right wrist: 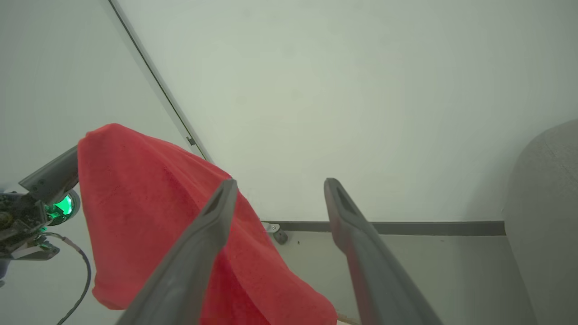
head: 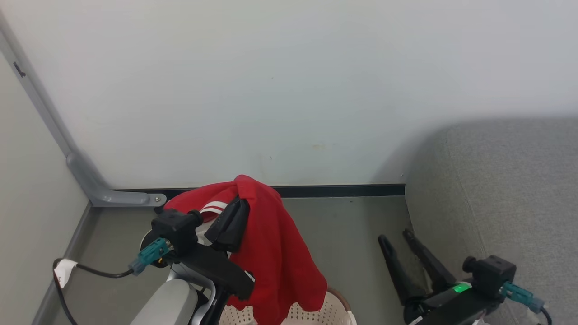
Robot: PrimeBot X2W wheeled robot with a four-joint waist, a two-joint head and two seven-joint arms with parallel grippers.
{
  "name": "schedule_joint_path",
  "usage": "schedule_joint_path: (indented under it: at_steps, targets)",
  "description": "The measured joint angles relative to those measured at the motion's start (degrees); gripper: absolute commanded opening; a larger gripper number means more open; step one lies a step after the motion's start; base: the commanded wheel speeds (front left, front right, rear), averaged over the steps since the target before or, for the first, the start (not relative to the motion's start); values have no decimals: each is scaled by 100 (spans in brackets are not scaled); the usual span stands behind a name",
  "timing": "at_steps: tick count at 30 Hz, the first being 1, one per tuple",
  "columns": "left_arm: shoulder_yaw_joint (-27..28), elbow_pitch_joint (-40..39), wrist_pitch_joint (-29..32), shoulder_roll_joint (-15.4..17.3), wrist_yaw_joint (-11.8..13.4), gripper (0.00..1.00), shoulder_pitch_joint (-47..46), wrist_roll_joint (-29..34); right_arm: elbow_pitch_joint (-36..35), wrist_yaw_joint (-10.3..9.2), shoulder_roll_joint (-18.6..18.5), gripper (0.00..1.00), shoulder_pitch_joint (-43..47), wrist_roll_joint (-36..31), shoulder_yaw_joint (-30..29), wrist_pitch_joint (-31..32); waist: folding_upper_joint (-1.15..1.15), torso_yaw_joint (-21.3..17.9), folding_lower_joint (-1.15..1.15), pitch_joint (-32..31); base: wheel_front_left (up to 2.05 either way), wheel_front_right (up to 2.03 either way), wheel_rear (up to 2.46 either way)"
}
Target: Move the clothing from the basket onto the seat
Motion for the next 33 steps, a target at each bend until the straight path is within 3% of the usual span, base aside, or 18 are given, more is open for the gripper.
schedule_joint_path:
  at_steps: [12, 25, 33]
  targets:
    - [-364, -531, 297, -34, -1, 0, 35, 0, 328, 0, -296, 100, -793, -316, 1080, 304, 0, 107, 1, 78, 0, 0, 0]
    - [-724, -900, 573, -148, 0, 0, -117, -158, 1094, 0, -282, 100, -1477, -299, 2436, 557, 0, 461, 1, 105, 0, 0, 0]
    - [-938, -1080, 708, -180, 0, 0, -184, -229, 1656, 0, -189, 100, -1753, -144, 2820, 554, 0, 719, 1, 97, 0, 0, 0]
